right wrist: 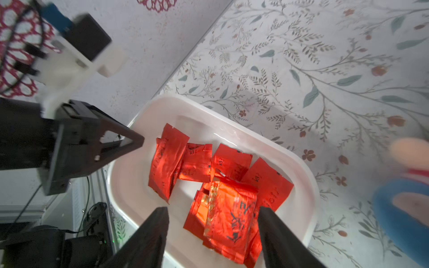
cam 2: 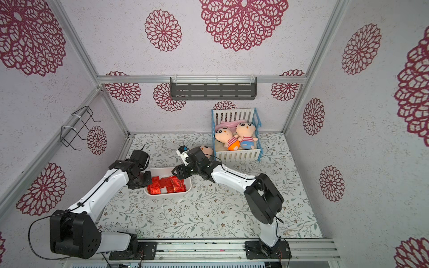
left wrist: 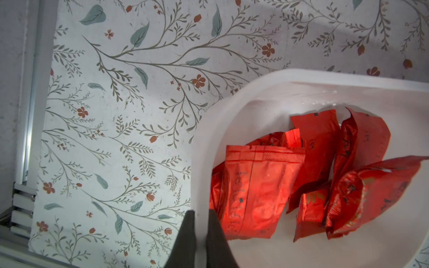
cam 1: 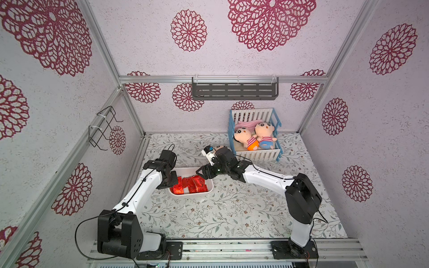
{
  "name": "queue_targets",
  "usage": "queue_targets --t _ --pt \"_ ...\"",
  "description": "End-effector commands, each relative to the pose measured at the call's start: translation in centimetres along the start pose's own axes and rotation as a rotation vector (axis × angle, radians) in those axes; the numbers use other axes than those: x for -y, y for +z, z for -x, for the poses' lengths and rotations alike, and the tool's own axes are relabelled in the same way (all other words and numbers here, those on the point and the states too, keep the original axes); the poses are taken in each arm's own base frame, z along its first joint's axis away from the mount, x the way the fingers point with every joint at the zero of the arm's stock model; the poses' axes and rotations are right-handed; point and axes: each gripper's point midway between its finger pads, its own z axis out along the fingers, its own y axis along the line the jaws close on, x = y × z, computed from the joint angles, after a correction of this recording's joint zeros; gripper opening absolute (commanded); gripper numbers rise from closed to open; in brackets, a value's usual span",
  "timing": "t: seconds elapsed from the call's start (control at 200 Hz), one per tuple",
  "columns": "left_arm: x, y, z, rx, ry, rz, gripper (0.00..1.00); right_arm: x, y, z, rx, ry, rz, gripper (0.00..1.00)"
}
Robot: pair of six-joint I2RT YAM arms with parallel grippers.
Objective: Take the tea bags out of the storage box
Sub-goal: Pick up the tea bag from the storage box.
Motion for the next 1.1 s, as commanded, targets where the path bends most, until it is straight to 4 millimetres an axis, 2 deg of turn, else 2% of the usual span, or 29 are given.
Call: queue_targets --t 0.0,0.1,0.225,0.31,0.46,0.57,0.731,0.841,0.971,1.096 --pt "0.7 -0.4 0.1 0.022 0.033 -0.037 0.00 0.5 0.9 -0.5 -0.038 -0.031 0.007 0.67" --pt "0.6 -0.1 0.0 0.015 0.033 -0.027 0.00 2.4 1.7 -0.9 -0.049 -0.023 -0.059 0.67" --pt "0.5 0.0 0.0 0.012 0.034 -0.016 0.00 4.4 2.6 -2.3 -0.103 -0.002 -0.124 0.65" --pt "0.5 0.0 0.0 0.014 0.036 -0.012 0.00 4.1 3.1 -3.0 -0.110 0.001 -0.089 0.64" --pt "0.4 0.2 0.0 0.009 0.034 -0.003 0.00 3.1 3.8 -3.4 -0.122 0.018 -0.014 0.54" --pt "0.4 0.2 0.0 0.008 0.035 -0.001 0.00 2.4 4.2 -3.9 -0.136 0.031 0.038 0.50" --pt "0.5 0.3 -0.1 0.005 0.039 -0.001 0.00 2.5 4.6 -4.7 -0.160 0.041 0.047 0.48" --pt "0.6 0.3 -0.1 0.005 0.042 -0.001 0.00 2.4 4.4 -4.6 -0.158 0.039 0.049 0.43" --pt "0.6 0.3 -0.2 0.003 0.045 0.003 0.00 1.9 4.1 -4.1 -0.148 0.041 0.066 0.29" --pt "0.6 0.3 -0.2 0.004 0.046 0.011 0.00 1.4 3.2 -2.9 -0.115 0.036 0.063 0.24"
